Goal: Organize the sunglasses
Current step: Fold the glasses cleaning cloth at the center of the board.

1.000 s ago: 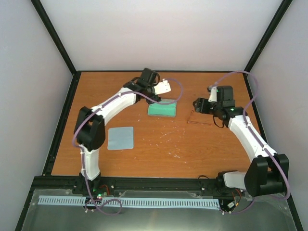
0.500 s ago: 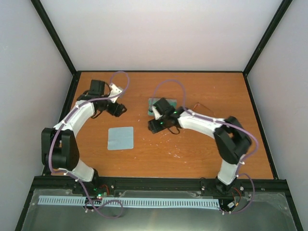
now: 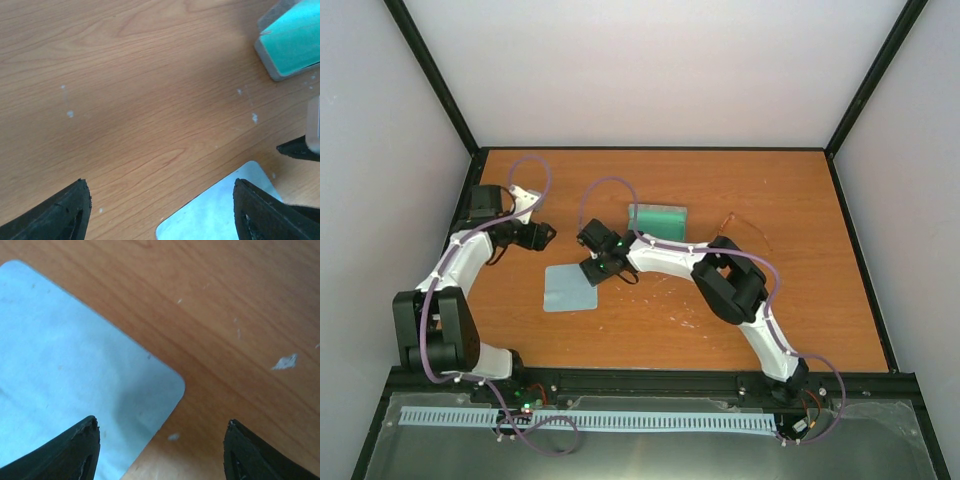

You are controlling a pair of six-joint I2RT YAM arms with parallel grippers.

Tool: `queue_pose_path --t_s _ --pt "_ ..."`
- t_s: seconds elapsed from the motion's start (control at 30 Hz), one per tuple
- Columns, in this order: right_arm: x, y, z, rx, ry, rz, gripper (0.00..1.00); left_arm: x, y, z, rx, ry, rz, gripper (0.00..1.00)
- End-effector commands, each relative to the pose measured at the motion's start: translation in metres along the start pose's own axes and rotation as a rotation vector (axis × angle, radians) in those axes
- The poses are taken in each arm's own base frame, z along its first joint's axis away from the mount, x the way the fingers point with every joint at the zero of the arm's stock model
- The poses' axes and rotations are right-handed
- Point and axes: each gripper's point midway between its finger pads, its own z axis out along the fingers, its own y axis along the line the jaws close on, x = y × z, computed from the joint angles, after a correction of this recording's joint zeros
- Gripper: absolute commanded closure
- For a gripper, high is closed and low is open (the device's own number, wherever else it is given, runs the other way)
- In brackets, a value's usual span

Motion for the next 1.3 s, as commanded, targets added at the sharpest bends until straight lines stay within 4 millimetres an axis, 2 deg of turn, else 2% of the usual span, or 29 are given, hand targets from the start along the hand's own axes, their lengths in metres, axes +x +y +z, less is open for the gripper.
queue_pose_path --t_s 0.0,0.17,0.3,0.5,0.63,0.8,0.93,1.2,1.27 --pt "-0.01 -0.008 0.007 0.085 -0.004 0.027 0.34 -0.002 0.017 -0.014 -0.036 -0.064 -0.012 0.23" --pt "-0.014 -0.005 0.017 0.1 0.002 0.029 0.41 0.009 0.026 -0.02 -0.049 -0.077 -0.036 0.23" --pt "-0.013 -0.006 0.024 0.115 0.031 0.024 0.49 0.015 0.026 -0.019 -0.051 -0.077 -0.033 0.23" --pt "-0.005 -0.002 0.027 0.096 0.074 0.02 0.52 0.018 0.027 -0.016 -0.055 -0.073 -0.031 0.23" --pt "0.007 -0.001 0.035 0.091 0.123 0.017 0.63 0.022 0.027 -0.012 -0.048 -0.062 -0.046 0.23" --pt "0.019 0.003 0.037 0.085 0.159 0.006 0.7 0.03 0.027 -0.007 -0.049 -0.044 -0.061 0.23" --pt "0.028 0.006 0.043 0.076 0.182 0.005 0.81 0.034 0.026 -0.006 -0.045 -0.039 -0.069 0.23" --pt "0.035 0.009 0.044 0.067 0.194 0.009 0.97 0.05 0.022 0.0 -0.025 0.005 -0.087 0.23" --pt "0.035 0.008 0.043 0.073 0.193 0.013 0.97 0.058 0.019 0.005 -0.009 0.028 -0.09 0.23"
